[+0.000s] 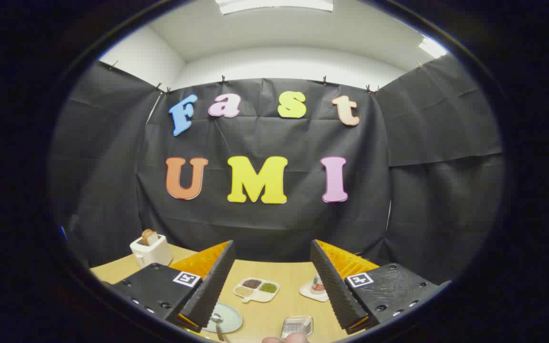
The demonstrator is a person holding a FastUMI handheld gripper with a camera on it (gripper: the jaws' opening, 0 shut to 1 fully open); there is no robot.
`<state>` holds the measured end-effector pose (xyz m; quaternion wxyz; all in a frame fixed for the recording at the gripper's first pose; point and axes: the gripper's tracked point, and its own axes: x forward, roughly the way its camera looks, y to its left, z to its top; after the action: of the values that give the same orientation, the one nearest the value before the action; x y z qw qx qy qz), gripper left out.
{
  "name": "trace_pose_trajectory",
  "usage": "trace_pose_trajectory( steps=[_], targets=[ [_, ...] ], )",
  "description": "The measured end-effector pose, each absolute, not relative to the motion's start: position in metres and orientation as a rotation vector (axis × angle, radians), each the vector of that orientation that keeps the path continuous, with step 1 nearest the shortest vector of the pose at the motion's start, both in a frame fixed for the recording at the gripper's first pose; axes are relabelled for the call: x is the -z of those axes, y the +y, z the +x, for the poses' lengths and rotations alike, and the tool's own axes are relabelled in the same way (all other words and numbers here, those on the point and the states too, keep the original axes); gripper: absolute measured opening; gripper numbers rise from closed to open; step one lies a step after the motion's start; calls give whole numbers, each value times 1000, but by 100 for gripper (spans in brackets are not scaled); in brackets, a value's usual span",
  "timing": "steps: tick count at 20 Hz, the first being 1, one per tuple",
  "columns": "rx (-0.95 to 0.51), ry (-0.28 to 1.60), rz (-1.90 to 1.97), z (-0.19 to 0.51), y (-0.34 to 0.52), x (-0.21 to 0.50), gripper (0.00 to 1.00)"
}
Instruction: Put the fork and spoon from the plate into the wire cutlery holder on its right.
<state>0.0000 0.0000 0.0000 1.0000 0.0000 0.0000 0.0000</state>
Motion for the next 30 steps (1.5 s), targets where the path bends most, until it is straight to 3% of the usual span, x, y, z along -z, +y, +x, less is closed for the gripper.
trace_pose_trajectory(
  steps=[18,30],
  targets=[
    [-53,6,4,20,18,-13,95],
    [-229,151,-71,33,72,26,95]
  ],
)
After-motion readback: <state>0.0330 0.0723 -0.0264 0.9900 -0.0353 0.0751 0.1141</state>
